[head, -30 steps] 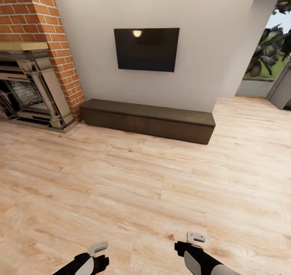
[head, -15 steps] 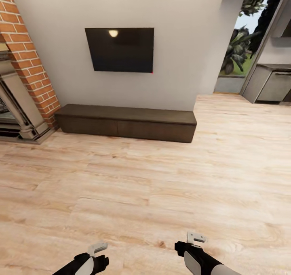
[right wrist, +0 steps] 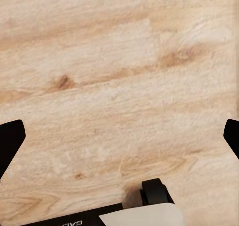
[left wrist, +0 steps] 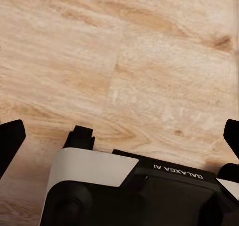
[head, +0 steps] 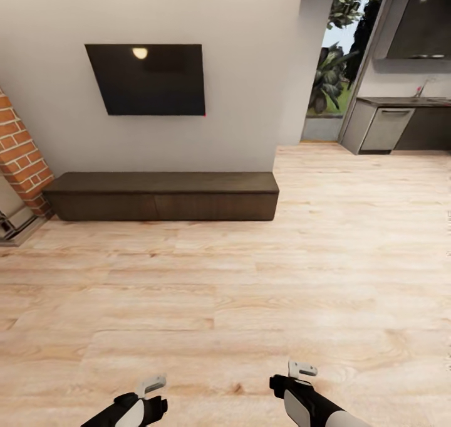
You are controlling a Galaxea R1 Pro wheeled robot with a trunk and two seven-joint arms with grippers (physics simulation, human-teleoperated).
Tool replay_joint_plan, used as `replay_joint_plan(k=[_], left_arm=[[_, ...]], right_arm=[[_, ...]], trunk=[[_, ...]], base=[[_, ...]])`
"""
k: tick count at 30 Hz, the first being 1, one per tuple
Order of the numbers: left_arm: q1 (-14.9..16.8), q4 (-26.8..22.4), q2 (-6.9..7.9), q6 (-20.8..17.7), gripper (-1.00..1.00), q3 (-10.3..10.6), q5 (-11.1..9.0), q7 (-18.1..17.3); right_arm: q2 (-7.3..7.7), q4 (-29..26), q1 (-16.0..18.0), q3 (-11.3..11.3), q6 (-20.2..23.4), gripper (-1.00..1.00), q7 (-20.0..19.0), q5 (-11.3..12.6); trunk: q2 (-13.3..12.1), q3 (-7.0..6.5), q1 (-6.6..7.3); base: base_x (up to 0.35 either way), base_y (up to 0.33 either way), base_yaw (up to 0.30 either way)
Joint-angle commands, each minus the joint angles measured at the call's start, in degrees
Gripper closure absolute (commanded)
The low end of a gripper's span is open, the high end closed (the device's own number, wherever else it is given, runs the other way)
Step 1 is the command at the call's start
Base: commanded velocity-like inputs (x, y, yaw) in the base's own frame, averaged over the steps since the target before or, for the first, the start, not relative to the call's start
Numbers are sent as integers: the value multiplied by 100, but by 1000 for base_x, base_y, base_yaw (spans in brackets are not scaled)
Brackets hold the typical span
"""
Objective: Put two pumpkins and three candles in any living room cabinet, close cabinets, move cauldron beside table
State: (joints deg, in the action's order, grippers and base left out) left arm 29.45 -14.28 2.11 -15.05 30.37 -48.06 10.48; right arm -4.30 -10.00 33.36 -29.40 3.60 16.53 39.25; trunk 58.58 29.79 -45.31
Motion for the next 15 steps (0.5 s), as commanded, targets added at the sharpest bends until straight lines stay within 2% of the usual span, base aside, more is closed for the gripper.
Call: replay_joint_plan(k=[1, 5, 15], left_arm=[[0, -22, 14, -24, -100, 48, -61, 46], [0, -22, 25, -24, -100, 48, -60, 43], [0, -22, 40, 0, -100, 48, -60, 48]], right_arm=[[1, -11, 4, -48, 36, -100, 42, 24], [0, -11, 4, -48, 36, -100, 43, 26], [-6, -11, 4, -48, 36, -100, 38, 21]], trunk=[[3, -1, -2], [3, -18, -2], [3, -21, -2]], base=[[175, 113, -228], [189, 123, -136], [145, 52, -10]])
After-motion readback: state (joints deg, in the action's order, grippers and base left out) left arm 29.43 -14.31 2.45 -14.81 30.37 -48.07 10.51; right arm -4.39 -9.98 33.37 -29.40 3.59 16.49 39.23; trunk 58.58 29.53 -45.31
